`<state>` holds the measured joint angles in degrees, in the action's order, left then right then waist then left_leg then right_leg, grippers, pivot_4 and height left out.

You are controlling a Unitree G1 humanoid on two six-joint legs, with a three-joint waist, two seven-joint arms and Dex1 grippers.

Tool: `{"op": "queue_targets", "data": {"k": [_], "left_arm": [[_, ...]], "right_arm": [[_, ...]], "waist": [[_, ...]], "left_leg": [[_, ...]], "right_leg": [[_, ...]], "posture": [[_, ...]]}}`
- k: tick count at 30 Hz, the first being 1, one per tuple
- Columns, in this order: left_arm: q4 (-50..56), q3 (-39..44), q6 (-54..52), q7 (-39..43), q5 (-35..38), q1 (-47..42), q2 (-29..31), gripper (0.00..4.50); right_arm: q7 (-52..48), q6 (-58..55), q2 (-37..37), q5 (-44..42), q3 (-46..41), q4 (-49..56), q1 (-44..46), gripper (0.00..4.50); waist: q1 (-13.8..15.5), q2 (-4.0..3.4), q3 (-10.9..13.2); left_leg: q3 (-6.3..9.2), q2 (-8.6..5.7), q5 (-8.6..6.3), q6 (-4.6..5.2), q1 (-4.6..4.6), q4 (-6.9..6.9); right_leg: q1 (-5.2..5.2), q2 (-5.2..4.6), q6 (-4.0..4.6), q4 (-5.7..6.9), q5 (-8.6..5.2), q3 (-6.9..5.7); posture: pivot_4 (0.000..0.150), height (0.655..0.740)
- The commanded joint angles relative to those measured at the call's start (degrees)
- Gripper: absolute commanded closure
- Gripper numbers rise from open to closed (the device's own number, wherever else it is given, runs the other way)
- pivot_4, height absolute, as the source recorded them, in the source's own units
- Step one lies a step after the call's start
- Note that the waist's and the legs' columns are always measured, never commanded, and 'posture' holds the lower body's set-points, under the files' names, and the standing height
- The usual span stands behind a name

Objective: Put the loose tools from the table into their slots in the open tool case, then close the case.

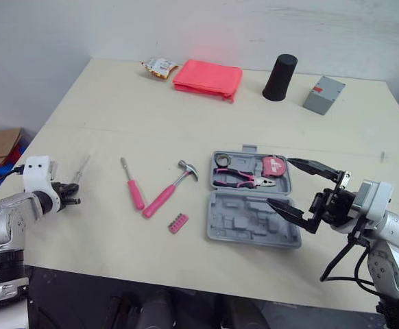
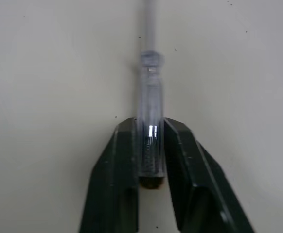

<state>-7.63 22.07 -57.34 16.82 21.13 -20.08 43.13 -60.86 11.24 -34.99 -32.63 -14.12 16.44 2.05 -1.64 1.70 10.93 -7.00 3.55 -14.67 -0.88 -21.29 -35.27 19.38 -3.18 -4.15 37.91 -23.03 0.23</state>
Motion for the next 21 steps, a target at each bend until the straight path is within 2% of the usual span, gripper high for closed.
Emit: {"op": "queue_targets", "data": {"k": [1, 4, 7, 12, 16, 18, 21], "left_arm": [[-2.01, 0.89, 4.02, 1.20, -0.60, 1.82, -1.47, 4.49], [3.62, 2.61, 20.04, 10.07, 0.82, 3.17, -1.04, 4.49], [8.12, -0.67, 31.04, 21.79, 0.20, 4.55, 2.80, 4.49], [14.21, -12.86, 43.13, 39.13, -1.78, 0.30, 7.88, 4.49], [16.81, -25.55, 44.41, 46.33, -5.02, -8.95, 5.65, 4.49], [16.88, -33.14, 43.66, 48.55, -9.65, -14.86, 3.36, 4.49], [17.22, -40.82, 35.48, 47.31, -14.25, -22.13, -1.29, 4.49]], "right_arm": [[0.67, 1.40, -0.54, 0.12, -2.28, 1.65, -1.05, 0.00], [1.00, 2.52, -0.82, 0.97, -3.58, 1.39, -2.73, 0.00], [0.13, 3.75, -1.28, 1.04, -5.39, -0.16, -4.20, 0.00], [-3.42, 6.97, -3.76, 1.24, -9.01, -4.84, -6.71, 0.00], [-4.41, 8.07, -4.93, 0.89, -10.80, -6.97, -8.25, 0.00], [-4.44, 8.14, -5.03, 0.80, -11.29, -6.96, -9.17, 0.00], [-4.03, 7.70, -4.97, 0.47, -12.10, -5.91, -11.52, 0.00]], "waist": [[-0.12, -0.06, -0.03], [0.00, 0.00, 0.01], [-0.01, 0.39, 0.11], [0.35, 0.26, 0.09], [0.17, 0.21, 0.08], [0.17, 0.21, 0.08], [-0.06, 0.20, 0.08]], "left_leg": [[0.00, 0.00, 0.00, 0.00, 0.03, 0.00], [0.01, 0.02, 0.00, 0.01, 0.00, 0.01], [0.05, 0.05, 0.10, -0.18, -0.23, 0.01], [-0.04, -0.04, 0.00, -0.15, -0.27, 0.02], [-0.15, -0.07, -0.05, -0.07, -0.27, 0.02], [-0.16, -0.04, -0.04, -0.09, -0.30, -0.02], [-0.15, 0.18, -0.04, -0.15, -0.36, -0.33]], "right_leg": [[-0.02, 0.00, 0.00, 0.00, 0.00, 0.00], [0.02, 0.02, 0.00, 0.03, 0.00, -0.03], [0.17, 0.05, 0.02, -0.05, 0.01, -0.09], [0.02, -0.04, 0.01, -0.38, 0.01, -0.08], [-0.01, 0.02, -0.02, -0.47, 0.02, 0.01], [0.03, 0.15, -0.05, -0.45, 0.04, 0.09], [0.02, 0.54, -0.09, -0.45, 0.06, 0.30]], "posture": [[0.150, 0.7400], [0.150, 0.7400], [0.150, 0.7400], [0.150, 0.7400], [0.150, 0.7400], [0.150, 0.7400], [0.150, 0.7400]]}}
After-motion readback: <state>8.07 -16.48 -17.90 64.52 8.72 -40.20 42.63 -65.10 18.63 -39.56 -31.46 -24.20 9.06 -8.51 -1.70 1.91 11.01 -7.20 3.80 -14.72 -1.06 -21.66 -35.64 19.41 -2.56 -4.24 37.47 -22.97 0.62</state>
